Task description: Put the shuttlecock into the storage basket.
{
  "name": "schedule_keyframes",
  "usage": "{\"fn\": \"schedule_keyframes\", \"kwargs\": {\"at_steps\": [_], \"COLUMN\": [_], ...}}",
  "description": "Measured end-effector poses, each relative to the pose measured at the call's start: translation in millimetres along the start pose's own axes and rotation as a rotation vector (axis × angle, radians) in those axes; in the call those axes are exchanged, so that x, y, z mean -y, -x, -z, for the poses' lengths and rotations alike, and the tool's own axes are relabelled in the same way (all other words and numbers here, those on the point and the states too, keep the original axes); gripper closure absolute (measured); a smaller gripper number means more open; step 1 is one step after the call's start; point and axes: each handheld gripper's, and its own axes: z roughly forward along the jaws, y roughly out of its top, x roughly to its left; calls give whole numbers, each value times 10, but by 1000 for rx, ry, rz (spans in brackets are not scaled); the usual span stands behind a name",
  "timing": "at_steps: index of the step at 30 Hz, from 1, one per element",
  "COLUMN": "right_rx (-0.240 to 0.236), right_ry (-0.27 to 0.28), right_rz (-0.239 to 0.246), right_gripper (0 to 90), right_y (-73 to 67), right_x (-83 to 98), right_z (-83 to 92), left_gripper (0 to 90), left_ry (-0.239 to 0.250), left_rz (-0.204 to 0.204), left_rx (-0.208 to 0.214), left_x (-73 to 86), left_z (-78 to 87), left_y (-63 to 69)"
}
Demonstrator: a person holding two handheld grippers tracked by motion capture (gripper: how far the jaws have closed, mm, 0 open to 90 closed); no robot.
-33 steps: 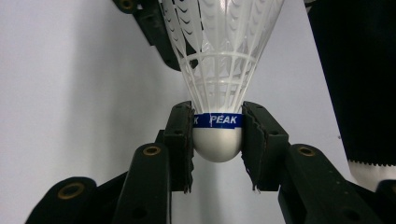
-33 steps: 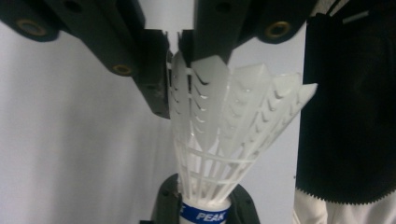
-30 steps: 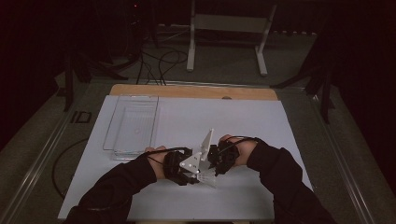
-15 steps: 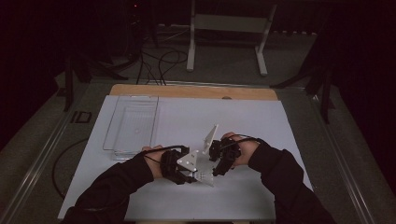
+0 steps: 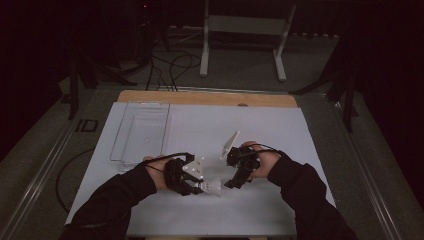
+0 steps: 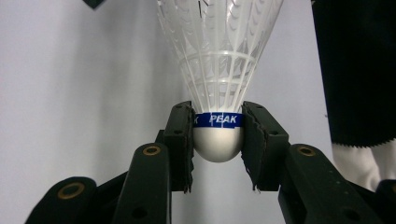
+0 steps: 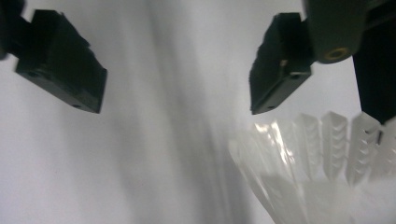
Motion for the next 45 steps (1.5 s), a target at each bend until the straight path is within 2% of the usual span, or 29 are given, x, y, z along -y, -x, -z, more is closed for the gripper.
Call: {"fn": "schedule_keyframes", "kwargs": {"at_steps": [5, 12, 13, 19, 24, 26, 31, 33, 35, 40, 45], "right_rx": [15, 24, 44, 87, 79, 91, 122, 128, 135, 145, 182], "right_ry": [32, 52, 59, 80, 85, 94, 132, 139, 167, 185, 223], "right_rz": [-24, -66, -72, -69, -51, -47, -71, -76, -87, -97, -106], "right_gripper": [114, 95, 92, 92, 92, 92, 86, 86, 86, 86, 86], "right_y": [5, 27, 25, -12, -34, -48, -68, -72, -89, -130, -154], "right_x": [95, 233, 286, 398, 455, 478, 560, 576, 625, 687, 794], "right_z": [-31, -33, -36, -45, -43, -45, -35, -29, -18, -12, -14], "left_gripper": [659, 660, 660, 660, 660, 660, 660, 659, 659, 659, 659], "left_ry": [0, 3, 1, 10, 18, 18, 28, 29, 36, 37, 35], "left_rz": [26, 54, 62, 85, 100, 105, 131, 127, 146, 178, 206], "left_rx": [5, 1, 3, -9, -5, -11, -20, -26, -29, -35, -44], "left_x": [40, 78, 86, 108, 130, 142, 175, 180, 202, 235, 268], "left_z": [37, 97, 121, 192, 233, 252, 313, 327, 382, 451, 536], "left_y": [-17, -41, -47, -73, -98, -105, -121, -125, -147, -175, -211]}}
